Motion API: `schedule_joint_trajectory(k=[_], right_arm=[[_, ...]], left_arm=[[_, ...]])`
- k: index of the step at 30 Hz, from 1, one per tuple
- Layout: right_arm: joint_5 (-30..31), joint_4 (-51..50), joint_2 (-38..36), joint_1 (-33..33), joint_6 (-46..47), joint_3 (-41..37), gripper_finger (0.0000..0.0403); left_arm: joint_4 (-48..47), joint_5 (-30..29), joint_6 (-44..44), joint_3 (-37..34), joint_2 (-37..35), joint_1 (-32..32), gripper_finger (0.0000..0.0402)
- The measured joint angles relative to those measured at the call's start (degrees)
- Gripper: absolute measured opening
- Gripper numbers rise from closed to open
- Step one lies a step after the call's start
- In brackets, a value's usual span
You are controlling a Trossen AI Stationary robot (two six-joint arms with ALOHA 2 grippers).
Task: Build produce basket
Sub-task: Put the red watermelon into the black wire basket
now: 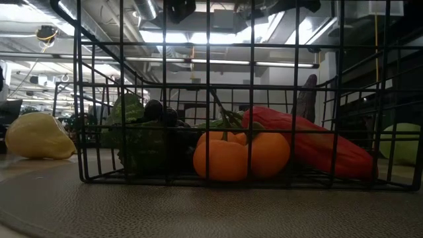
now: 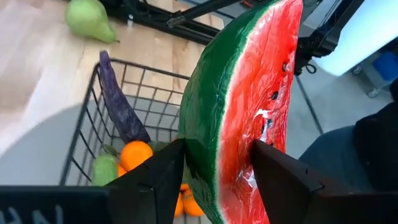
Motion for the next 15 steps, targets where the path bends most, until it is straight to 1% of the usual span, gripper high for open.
schedule_joint_trajectory(k=[3,11,15], right_arm=[[0.0,0.0,0.0,0.0,0.0,0.0,0.0309],[0.0,0.0,0.0,0.0,0.0,0.0,0.0309],[0.0,0.0,0.0,0.0,-0.1,0.0,0.0309]], left_arm=[[-0.2,0.7,-1.6,0.0,0.0,0.0,0.0192],[0.1,-0.4,-1.4,0.0,0.0,-0.4,0.0262],[0.1,-0.5,-1.4,0.0,0.0,-0.3,0.0281]])
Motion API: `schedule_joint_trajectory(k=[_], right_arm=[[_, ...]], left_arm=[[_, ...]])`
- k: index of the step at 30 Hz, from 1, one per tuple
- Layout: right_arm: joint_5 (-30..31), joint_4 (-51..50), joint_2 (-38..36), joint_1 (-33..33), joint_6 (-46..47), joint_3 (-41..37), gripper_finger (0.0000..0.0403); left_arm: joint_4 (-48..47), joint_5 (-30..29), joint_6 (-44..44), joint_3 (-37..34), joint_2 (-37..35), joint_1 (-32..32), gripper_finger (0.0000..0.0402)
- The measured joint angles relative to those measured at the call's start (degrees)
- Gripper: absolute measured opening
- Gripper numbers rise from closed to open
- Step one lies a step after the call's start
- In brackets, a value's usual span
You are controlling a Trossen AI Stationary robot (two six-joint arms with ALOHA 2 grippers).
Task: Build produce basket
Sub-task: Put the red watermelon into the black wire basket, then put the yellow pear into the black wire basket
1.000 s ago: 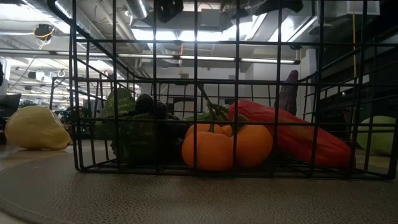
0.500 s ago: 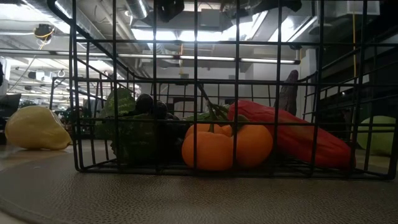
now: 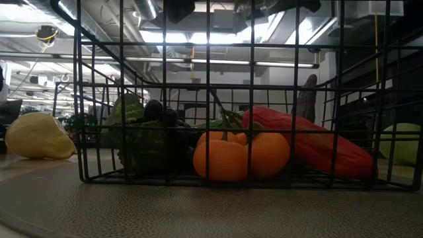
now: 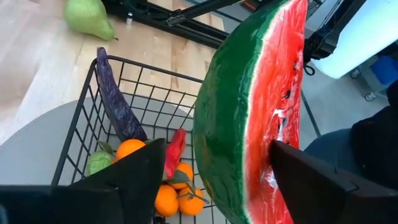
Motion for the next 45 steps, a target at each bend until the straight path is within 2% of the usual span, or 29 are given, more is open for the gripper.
schedule_joint_trajectory(k=[8,12,17,21,25,31,45], right_arm=[[-0.3,0.0,0.0,0.0,-0.1,0.0,0.0309],[-5.4,0.8,0.5,0.0,-0.7,0.0,0.0309],[-12.8,6.0,4.0,0.5,-7.7,0.0,0.0309],[-19.0,9.6,7.3,0.5,-10.7,0.0,0.0309],[-22.7,7.5,9.9,0.5,-10.4,0.0,0.0309],[-23.9,4.4,10.7,0.5,-6.2,0.0,0.0309],[-23.9,4.3,10.7,1.0,7.9,0.0,0.0309]], left_arm=[[-1.6,0.0,-6.0,0.0,0.0,1.4,0.0279],[-1.2,-0.8,-6.8,0.0,0.0,2.7,0.0278],[-1.2,-1.6,-8.0,0.0,0.0,4.8,0.0278],[-1.7,1.0,-8.0,0.0,0.0,5.4,0.0278],[-1.7,1.9,-8.0,0.0,0.0,4.6,0.0278],[-2.8,1.9,-7.4,0.0,0.0,3.6,0.0278],[-4.2,4.1,-8.3,0.0,-0.8,2.2,0.0278]])
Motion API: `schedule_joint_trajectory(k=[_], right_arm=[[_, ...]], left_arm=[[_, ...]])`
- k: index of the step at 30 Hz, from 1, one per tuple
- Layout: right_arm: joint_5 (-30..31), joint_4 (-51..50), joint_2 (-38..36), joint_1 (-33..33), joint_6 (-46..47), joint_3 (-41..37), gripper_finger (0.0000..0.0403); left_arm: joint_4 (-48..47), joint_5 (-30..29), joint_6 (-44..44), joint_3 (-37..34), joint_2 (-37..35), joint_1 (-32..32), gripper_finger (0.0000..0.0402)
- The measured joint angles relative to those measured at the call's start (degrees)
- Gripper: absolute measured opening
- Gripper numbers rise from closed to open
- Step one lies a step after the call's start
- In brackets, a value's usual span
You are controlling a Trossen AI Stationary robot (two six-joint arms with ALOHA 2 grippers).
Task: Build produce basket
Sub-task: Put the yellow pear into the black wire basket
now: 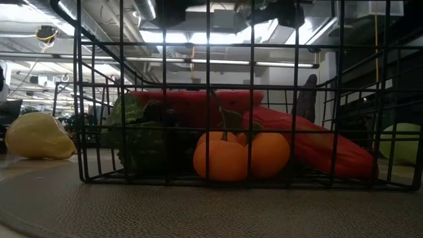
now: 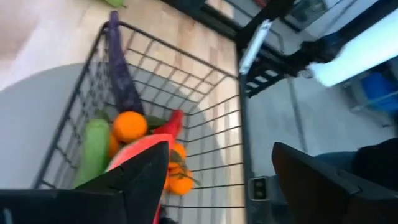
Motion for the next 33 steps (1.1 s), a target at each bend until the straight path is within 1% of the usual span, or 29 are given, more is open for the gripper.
schedule_joint_trajectory(k=[2,5,7,9,11,13,15,19,24,26,30,33], right_arm=[[0.0,0.0,-0.2,0.0,1.3,0.0,0.0309],[0.0,0.0,-0.6,-0.4,2.5,0.0,0.0309],[0.0,-0.2,-0.9,-1.0,2.5,0.0,0.0309],[0.1,-0.7,-1.4,-1.9,2.5,0.0,0.0309],[0.0,-1.1,-1.8,-2.8,2.5,0.0,0.0309],[-0.9,-2.7,-2.4,-4.1,2.9,0.0,0.0309],[-2.2,-3.1,-3.0,-5.3,3.2,0.0,0.0309],[-2.9,-5.1,-3.8,-7.7,2.6,0.0,0.0309],[-3.0,-11.3,-4.1,-11.7,1.0,0.0,0.0309],[-3.0,-14.8,-4.1,-13.5,0.9,0.0,0.0309],[-2.9,-22.7,-4.1,-17.1,0.8,0.0,0.0309],[-2.5,-28.0,-4.1,-19.5,-0.1,0.0,0.0309]], left_arm=[[-0.7,2.7,-1.6,0.0,-1.1,0.7,0.0278],[-4.9,8.3,-2.2,0.0,-2.6,2.3,0.0278],[-11.0,11.8,-1.9,0.0,-4.0,3.6,0.0278],[-16.9,12.1,-0.7,0.1,-5.3,4.7,0.0278],[-26.7,9.4,-0.4,0.1,-6.5,5.7,0.0278],[-35.2,5.4,-2.0,0.1,-7.0,6.3,0.0278],[-45.6,0.7,-5.5,0.0,-8.1,6.8,0.0278],[-58.8,-10.5,-7.8,0.0,-10.1,6.5,0.0278],[-62.8,-18.6,-10.0,-0.1,-11.4,6.1,0.0278],[-62.5,-20.5,-10.2,0.0,-11.4,6.1,0.0278],[-62.4,-21.8,-13.1,0.0,-10.8,6.0,0.0278],[-62.0,-21.9,-12.9,0.0,-10.2,6.2,0.0278]])
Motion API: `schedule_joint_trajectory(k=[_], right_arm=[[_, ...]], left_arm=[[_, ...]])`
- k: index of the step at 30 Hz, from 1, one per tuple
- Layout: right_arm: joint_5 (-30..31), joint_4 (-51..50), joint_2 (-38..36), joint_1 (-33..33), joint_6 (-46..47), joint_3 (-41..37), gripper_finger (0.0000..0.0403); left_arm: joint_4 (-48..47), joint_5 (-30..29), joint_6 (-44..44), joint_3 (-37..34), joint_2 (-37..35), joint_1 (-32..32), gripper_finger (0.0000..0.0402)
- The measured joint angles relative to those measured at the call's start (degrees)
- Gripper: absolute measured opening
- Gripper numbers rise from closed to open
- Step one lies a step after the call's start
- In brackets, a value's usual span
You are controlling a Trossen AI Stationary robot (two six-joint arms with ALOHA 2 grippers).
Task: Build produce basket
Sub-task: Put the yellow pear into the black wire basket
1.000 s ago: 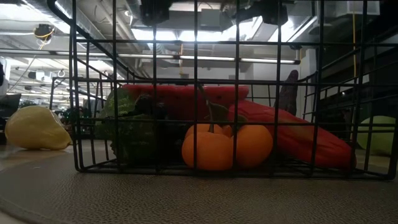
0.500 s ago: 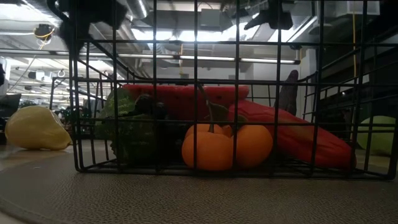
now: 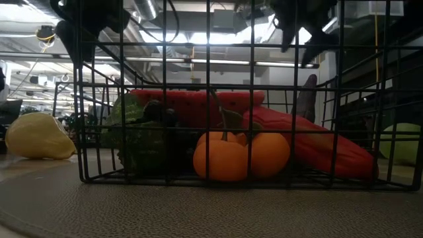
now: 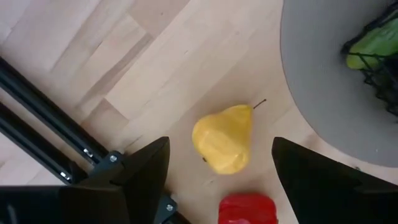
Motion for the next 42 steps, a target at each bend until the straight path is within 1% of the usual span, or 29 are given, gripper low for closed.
schedule_joint_trajectory(k=[5,11,17,21,24,31,34,42], right_arm=[[0.0,-6.7,0.0,-3.2,-2.2,0.0,0.0309],[1.2,-12.0,0.0,-5.0,-5.1,0.0,0.0309],[1.5,-12.4,0.0,-5.2,-5.1,0.0,0.0309],[1.5,-12.4,0.0,-5.2,-5.4,0.0,0.0309],[1.5,-12.4,0.0,-5.2,-5.4,0.0,0.0309],[1.6,-12.4,0.0,-5.2,-6.0,0.0,0.0309],[1.6,-12.4,0.0,-5.2,-6.2,0.0,0.0309],[1.6,-12.4,0.0,-5.2,-6.4,0.0,0.0309]], left_arm=[[0.0,0.2,0.0,0.0,0.9,0.1,0.0278],[1.7,3.9,-0.6,-0.5,2.9,0.1,0.0278],[6.0,8.5,2.2,-6.9,5.2,0.0,0.0278],[11.6,8.7,1.8,-11.3,6.3,-0.3,0.0278],[13.8,8.9,1.2,-12.9,6.1,-0.5,0.0278],[13.3,9.4,-3.2,-14.8,6.3,-0.5,0.0278],[13.3,10.8,-5.9,-15.7,6.3,-0.7,0.0278],[13.9,11.2,-11.7,-19.7,6.3,-3.6,0.0278]])
